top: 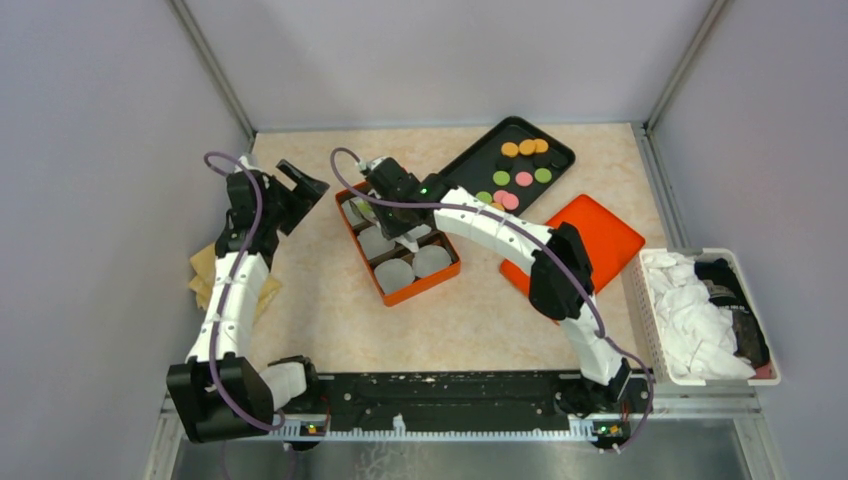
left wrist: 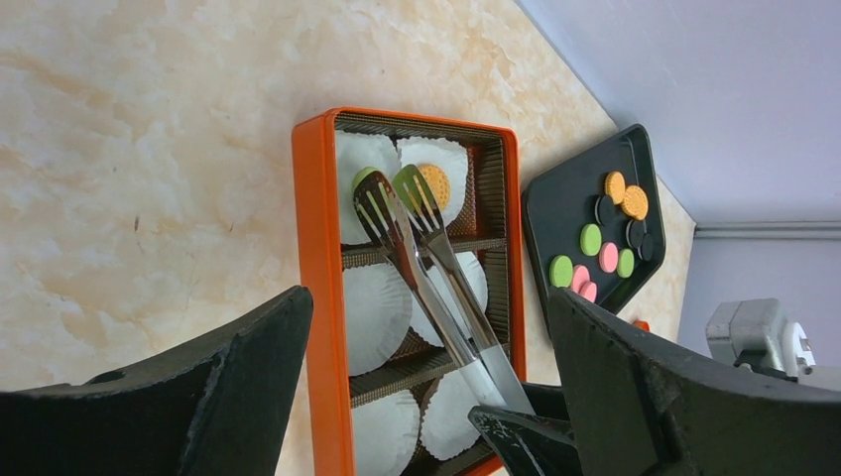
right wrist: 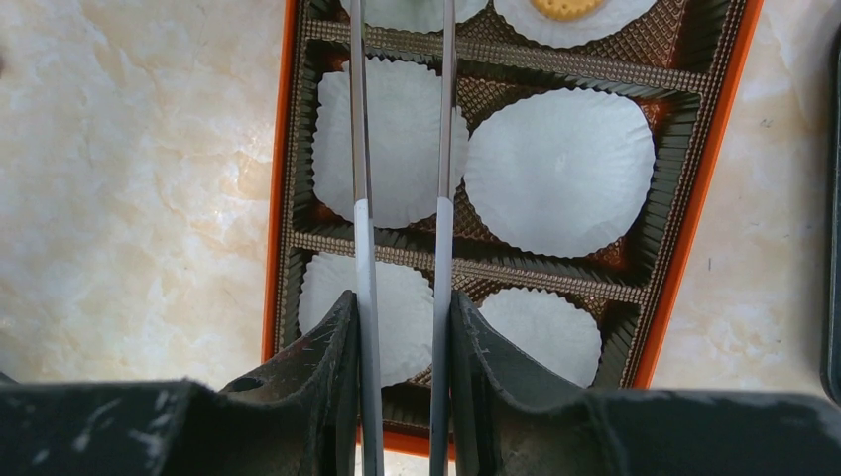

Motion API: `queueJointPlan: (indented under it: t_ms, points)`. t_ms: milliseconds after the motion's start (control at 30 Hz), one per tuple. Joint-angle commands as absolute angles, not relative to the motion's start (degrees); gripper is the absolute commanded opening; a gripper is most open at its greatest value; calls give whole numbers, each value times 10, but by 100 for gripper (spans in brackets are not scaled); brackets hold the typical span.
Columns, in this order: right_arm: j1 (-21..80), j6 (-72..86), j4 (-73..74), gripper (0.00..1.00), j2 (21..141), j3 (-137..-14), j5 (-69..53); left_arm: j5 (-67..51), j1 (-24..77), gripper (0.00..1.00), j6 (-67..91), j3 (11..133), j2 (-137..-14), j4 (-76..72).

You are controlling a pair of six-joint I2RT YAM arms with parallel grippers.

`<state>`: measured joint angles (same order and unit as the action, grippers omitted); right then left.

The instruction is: Pack the cookies

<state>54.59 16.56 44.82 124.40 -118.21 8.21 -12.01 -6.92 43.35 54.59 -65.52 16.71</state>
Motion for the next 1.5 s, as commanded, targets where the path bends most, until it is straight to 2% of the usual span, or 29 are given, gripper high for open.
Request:
queueJointPlan:
  t_ms: [0,167,467,700,967,1233,1467]
  points:
    - [547,163,418,26,1235,-1219,77,-135,-75,94,429,540,-640,143]
    - [547,166,413,40,1236,-1220,81,-144,-78,94,425,537,-637,138]
    - [547,164,403,40,1230,-1221,92,-170,-79,94,421,531,-633,119]
    - [547,154,391,39,1161,-1198,147,-178,-78,94,418,533,-627,114]
    - [529,144,405,40,1062,-1092,279,-235,-78,94,417,528,-643,85]
    - [423,186,358,40,951,-896,258,-302,-72,93,408,542,-686,78]
    - [363,195,346,41,944,-839,251,-308,-59,93,406,549,-704,76]
